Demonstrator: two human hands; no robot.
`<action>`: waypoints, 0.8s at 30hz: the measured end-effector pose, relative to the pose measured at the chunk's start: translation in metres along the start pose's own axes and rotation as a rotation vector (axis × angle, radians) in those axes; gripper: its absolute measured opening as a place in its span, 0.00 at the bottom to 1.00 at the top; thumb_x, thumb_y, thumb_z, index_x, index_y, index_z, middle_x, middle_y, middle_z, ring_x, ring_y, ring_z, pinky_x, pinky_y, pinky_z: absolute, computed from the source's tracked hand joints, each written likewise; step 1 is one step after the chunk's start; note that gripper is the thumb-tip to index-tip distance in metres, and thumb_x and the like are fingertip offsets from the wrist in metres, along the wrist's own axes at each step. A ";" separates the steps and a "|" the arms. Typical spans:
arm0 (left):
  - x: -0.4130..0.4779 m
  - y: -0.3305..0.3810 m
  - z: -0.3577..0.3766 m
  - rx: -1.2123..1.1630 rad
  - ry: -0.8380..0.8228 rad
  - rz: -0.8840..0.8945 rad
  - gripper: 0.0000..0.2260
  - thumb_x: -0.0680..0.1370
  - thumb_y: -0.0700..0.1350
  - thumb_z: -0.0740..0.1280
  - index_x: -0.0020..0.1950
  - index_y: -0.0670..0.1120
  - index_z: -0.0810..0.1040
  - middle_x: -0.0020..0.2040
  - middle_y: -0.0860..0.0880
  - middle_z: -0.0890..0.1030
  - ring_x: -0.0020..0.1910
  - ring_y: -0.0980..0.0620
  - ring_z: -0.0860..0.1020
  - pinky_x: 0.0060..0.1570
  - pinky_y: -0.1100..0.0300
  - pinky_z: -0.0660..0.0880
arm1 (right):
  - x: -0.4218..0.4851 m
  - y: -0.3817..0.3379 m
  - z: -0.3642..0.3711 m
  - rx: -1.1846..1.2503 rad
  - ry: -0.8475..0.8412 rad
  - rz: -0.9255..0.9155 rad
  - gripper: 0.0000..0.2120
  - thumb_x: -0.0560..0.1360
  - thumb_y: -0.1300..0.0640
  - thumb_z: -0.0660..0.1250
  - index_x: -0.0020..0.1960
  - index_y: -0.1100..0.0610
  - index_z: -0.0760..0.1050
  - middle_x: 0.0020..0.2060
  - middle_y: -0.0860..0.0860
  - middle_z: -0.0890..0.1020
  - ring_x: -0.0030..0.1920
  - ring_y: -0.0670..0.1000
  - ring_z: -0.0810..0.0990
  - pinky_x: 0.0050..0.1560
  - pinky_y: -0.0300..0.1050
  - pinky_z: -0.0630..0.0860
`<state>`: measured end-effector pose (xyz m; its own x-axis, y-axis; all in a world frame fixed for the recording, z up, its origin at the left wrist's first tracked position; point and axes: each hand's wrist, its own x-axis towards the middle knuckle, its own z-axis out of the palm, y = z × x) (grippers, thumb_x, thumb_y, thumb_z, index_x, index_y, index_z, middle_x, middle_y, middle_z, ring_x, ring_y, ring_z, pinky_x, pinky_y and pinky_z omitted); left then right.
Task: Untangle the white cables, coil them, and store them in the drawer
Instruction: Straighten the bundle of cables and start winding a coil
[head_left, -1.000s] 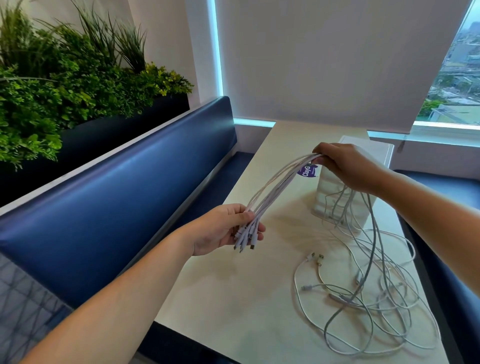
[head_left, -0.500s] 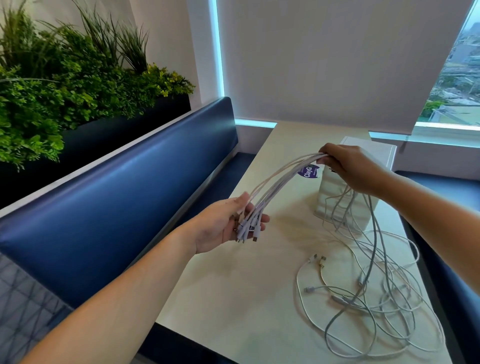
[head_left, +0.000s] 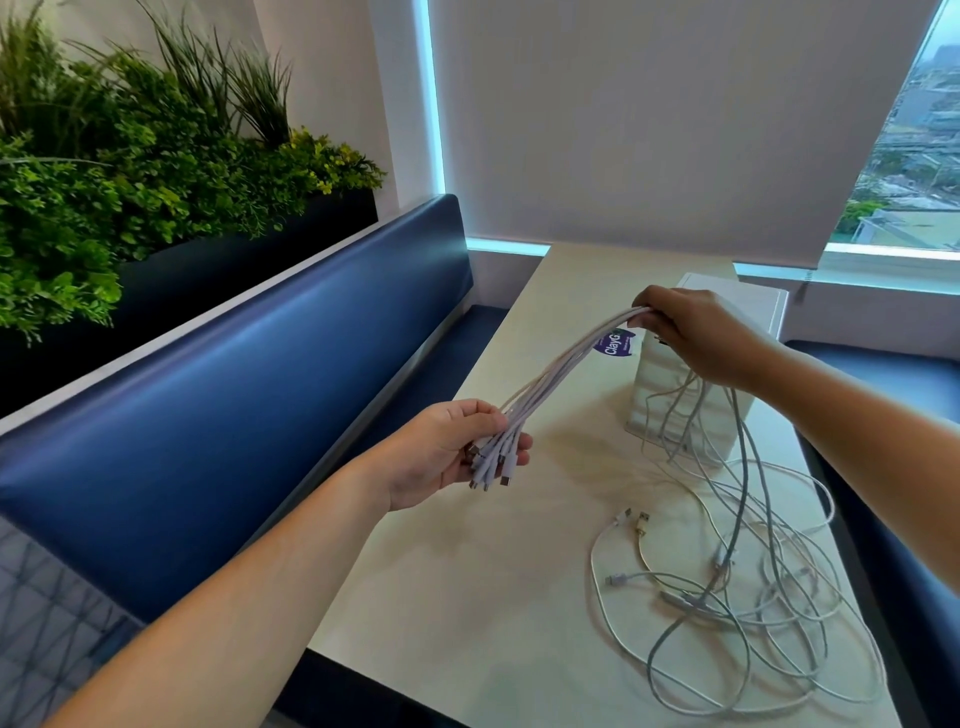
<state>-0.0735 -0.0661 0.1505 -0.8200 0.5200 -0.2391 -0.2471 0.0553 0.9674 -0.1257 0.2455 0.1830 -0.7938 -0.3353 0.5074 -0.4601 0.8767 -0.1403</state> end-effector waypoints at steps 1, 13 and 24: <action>0.000 -0.001 -0.001 0.006 -0.010 -0.003 0.08 0.82 0.42 0.61 0.57 0.40 0.75 0.51 0.43 0.85 0.51 0.47 0.84 0.50 0.56 0.81 | 0.000 0.000 0.000 -0.004 -0.004 -0.003 0.16 0.79 0.46 0.54 0.52 0.57 0.74 0.38 0.46 0.74 0.35 0.50 0.73 0.38 0.43 0.68; -0.005 0.004 -0.014 0.057 -0.137 0.011 0.08 0.80 0.33 0.61 0.43 0.42 0.70 0.49 0.44 0.84 0.55 0.44 0.83 0.52 0.53 0.80 | 0.001 0.002 0.002 -0.026 -0.051 -0.019 0.11 0.80 0.51 0.57 0.52 0.57 0.73 0.40 0.48 0.75 0.38 0.54 0.75 0.39 0.44 0.68; 0.004 0.009 -0.002 0.263 -0.207 -0.142 0.12 0.78 0.49 0.64 0.60 0.48 0.72 0.42 0.46 0.81 0.45 0.45 0.82 0.54 0.49 0.78 | 0.003 -0.025 -0.004 -0.029 0.014 -0.194 0.28 0.78 0.35 0.44 0.50 0.55 0.71 0.36 0.52 0.78 0.34 0.56 0.75 0.35 0.48 0.73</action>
<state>-0.0798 -0.0651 0.1578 -0.6588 0.6513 -0.3766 -0.1878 0.3423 0.9206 -0.1149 0.2242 0.1908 -0.6854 -0.4942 0.5348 -0.5922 0.8056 -0.0145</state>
